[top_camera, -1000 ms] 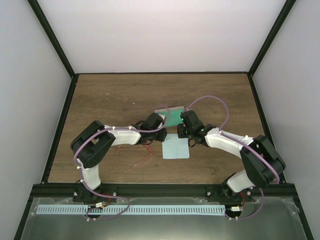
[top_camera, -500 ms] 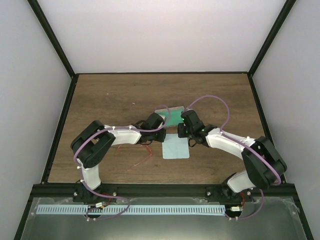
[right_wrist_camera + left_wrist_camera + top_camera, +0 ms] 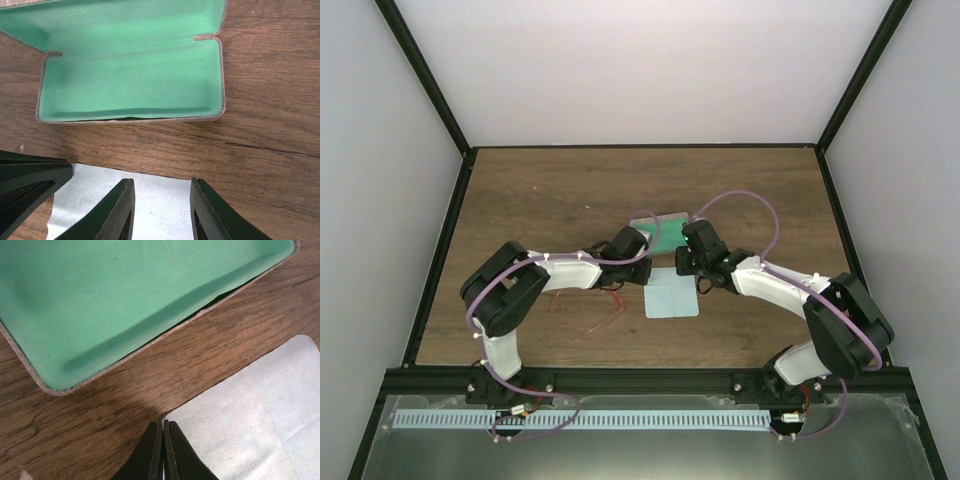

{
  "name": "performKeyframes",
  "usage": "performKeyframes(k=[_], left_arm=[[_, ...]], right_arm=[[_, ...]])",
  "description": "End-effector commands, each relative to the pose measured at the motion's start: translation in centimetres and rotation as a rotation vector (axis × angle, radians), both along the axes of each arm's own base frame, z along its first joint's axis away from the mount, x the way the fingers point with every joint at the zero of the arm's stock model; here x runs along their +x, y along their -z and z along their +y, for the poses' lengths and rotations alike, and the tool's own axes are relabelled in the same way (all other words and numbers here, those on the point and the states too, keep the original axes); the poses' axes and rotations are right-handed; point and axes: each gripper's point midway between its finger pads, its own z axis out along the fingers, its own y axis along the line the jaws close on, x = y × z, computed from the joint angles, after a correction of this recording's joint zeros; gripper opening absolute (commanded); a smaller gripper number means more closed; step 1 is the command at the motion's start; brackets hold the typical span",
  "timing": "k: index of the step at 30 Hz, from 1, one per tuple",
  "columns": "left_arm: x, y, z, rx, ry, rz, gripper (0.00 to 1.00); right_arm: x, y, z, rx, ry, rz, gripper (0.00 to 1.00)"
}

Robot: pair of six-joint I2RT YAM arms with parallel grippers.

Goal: Organize the sunglasses
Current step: Fold the glasses cleaning cloth at the center of the board.

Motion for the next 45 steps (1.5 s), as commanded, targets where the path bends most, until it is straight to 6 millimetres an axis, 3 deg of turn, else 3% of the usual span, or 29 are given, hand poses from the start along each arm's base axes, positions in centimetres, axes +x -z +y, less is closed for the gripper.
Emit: performKeyframes(k=[1, 22, 29, 45], left_arm=[[-0.4, -0.3, 0.4, 0.007, 0.003, -0.006, 0.04], [-0.3, 0.3, 0.4, 0.02, -0.006, 0.007, 0.04], [-0.4, 0.4, 0.5, 0.02, -0.007, 0.01, 0.04], [-0.3, 1.1, 0.5, 0.035, -0.019, 0.029, 0.04]], right_arm=[[0.5, -0.6, -0.3, -0.008, 0.016, -0.019, 0.33], [1.5, 5.1, -1.8, -0.138, 0.075, 0.097, 0.33], [1.6, 5.2, -2.1, -0.15, 0.084, 0.094, 0.33], [0.9, 5.2, -1.7, -0.13, 0.058, 0.108, 0.16]])
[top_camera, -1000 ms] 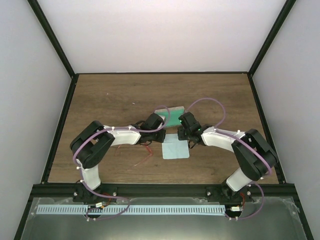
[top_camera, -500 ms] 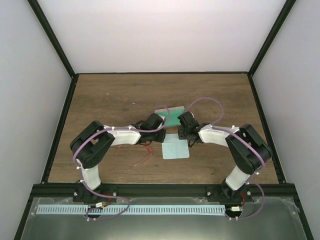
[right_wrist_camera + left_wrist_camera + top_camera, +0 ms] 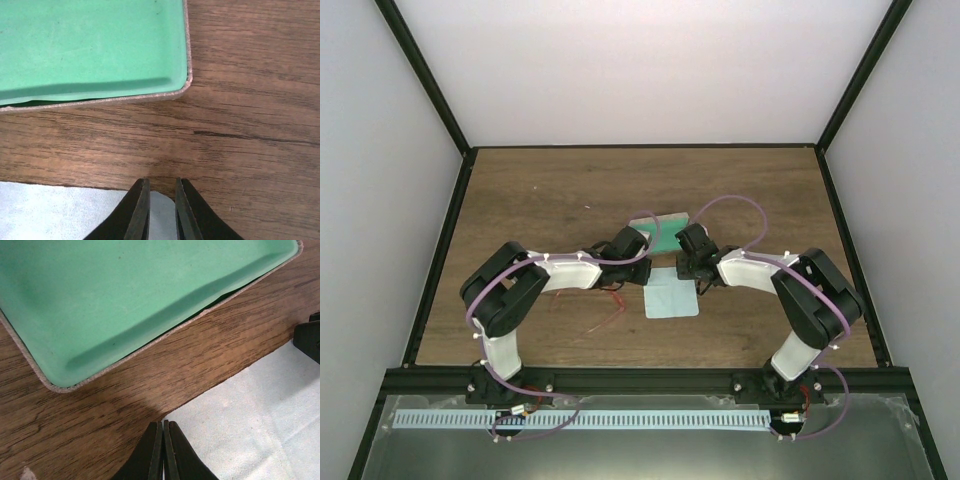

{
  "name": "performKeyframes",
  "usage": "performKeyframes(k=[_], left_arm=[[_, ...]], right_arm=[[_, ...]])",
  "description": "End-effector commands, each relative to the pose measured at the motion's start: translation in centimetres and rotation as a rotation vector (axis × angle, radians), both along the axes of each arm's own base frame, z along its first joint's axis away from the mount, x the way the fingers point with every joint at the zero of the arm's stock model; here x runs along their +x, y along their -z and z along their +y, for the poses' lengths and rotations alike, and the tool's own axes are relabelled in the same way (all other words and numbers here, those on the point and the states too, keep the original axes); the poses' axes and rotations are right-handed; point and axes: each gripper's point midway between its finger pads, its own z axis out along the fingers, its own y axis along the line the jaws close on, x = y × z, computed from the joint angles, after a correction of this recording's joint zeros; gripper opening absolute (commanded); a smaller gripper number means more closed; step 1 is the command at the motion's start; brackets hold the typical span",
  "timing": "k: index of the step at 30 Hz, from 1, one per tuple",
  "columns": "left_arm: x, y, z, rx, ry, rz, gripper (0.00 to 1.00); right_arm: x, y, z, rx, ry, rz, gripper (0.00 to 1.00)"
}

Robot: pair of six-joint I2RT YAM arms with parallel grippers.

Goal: Organize the sunglasses
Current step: Fold the glasses cleaning cloth at the center of the board.

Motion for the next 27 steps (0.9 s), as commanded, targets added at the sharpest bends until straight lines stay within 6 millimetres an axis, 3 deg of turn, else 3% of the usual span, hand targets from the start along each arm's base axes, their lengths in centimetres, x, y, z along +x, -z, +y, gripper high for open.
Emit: performKeyframes(k=[1, 9, 15, 21, 27], left_arm=[[-0.2, 1.0, 0.3, 0.032, -0.009, 0.026, 0.04], [0.0, 1.0, 0.4, 0.036, -0.013, 0.02, 0.04], [-0.3, 0.4, -0.2, 0.006, 0.007, 0.013, 0.04], [-0.4, -0.8, -0.5, -0.016, 0.019, -0.014, 0.04], [-1.4, -1.8, -2.0, -0.073, 0.071, -0.019, 0.04]], right_arm=[[0.3, -0.6, 0.1, 0.007, -0.001, -0.007, 0.14], [0.1, -0.5, 0.2, -0.001, -0.005, -0.006, 0.01], [0.0, -0.9, 0.3, -0.007, -0.007, -0.019, 0.01], [0.0, -2.6, 0.6, 0.016, -0.007, -0.066, 0.01], [-0.3, -3.8, 1.0, 0.042, -0.028, -0.084, 0.01]])
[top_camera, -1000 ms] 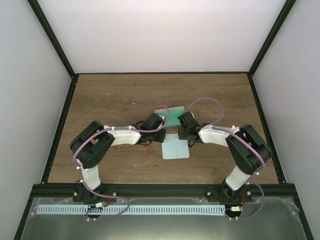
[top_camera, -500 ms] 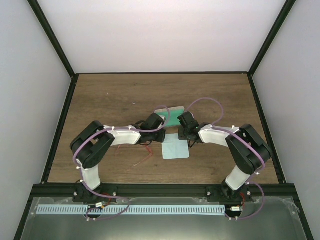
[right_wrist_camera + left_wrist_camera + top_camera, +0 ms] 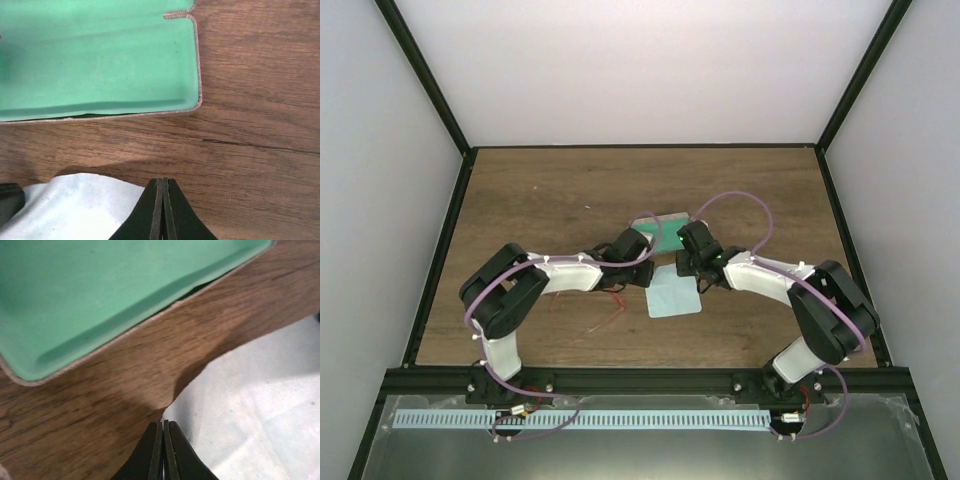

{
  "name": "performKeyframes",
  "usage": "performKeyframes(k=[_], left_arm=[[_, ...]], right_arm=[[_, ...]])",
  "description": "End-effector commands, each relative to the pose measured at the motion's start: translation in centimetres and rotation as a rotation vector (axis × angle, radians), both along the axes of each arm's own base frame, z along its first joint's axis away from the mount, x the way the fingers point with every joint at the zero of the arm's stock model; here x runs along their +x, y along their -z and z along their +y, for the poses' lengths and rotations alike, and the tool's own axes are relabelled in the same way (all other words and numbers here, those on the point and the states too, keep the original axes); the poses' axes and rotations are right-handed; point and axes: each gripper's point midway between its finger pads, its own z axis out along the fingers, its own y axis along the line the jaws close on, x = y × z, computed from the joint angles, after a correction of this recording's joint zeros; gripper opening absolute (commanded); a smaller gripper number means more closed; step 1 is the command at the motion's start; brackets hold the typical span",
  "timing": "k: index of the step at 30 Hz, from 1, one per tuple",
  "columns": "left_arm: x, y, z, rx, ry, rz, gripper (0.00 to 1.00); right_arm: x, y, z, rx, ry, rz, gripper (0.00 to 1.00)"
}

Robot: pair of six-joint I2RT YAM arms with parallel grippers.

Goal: Organize the sunglasses
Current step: Fold the glasses cleaning cloth at the center of the board.

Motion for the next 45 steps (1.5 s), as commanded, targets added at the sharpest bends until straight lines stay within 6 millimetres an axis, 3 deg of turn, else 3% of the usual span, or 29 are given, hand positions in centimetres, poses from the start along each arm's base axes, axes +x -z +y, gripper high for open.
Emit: performKeyframes(k=[1, 20, 45], left_arm=[[-0.8, -1.6, -1.4, -0.058, 0.054, -0.025, 0.04], [-0.5, -2.5, -0.4, -0.007, 0.028, -0.049, 0.04], [-2.3, -4.1, -2.0, -0.013, 0.088, -0.048, 0.04]], right_arm=[[-0.1, -0.9, 0.2, 0.003, -0.005, -0.02, 0.01], [-1.1, -1.4, 0.0, -0.008, -0.008, -0.012, 0.01], [-2.7, -1.0, -0.7, 0.005, -0.015, -0.006, 0.01]])
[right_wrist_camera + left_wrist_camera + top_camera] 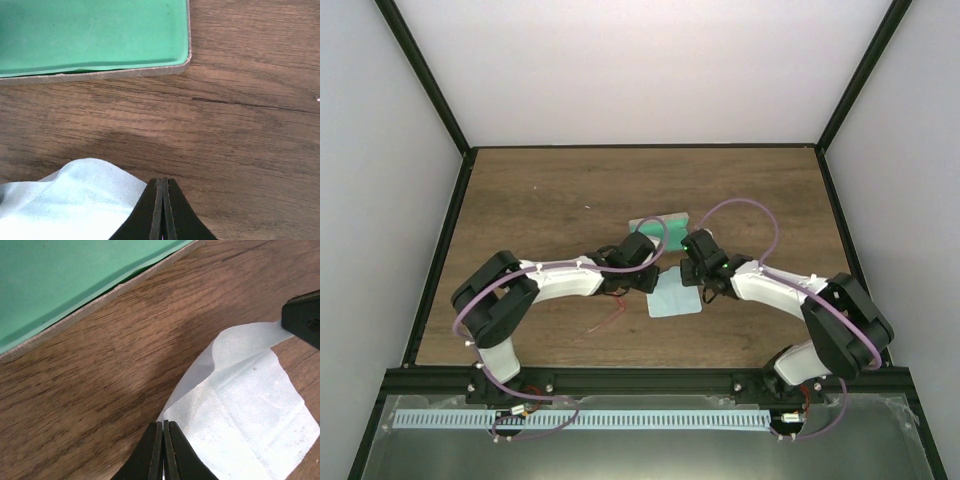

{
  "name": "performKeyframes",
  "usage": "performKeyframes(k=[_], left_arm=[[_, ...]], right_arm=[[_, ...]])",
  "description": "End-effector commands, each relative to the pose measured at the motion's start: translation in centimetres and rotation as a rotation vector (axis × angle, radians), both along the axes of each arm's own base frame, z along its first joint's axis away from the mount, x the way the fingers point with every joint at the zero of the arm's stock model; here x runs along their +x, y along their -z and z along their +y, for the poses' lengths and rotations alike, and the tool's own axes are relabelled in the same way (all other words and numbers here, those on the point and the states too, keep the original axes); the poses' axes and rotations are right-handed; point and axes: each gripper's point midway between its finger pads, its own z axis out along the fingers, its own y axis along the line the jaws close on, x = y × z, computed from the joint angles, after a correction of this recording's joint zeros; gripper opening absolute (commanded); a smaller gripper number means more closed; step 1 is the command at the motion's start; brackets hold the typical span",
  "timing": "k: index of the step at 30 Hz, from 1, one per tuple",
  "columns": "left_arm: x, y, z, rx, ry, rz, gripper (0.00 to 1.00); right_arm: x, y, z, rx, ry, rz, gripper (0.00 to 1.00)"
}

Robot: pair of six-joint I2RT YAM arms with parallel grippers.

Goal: Organize the sunglasses
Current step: Fold the glasses cleaning cloth at the center of the board.

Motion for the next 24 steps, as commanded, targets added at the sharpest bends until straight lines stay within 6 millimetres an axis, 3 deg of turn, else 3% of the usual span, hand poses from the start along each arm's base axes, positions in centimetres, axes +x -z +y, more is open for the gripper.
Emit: performKeyframes(k=[1, 24], left_arm=[[0.3, -2.3, -0.6, -0.032, 0.01, -0.038, 0.04], [-0.8, -3.3, -0.8, -0.055, 0.003, -0.026, 0.04]], right_arm=[[-0.1, -0.8, 0.3, 0.018, -0.001, -0.022, 0.01], [-2.4, -0.5, -0.6, 0.058, -0.002, -0.026, 0.01]])
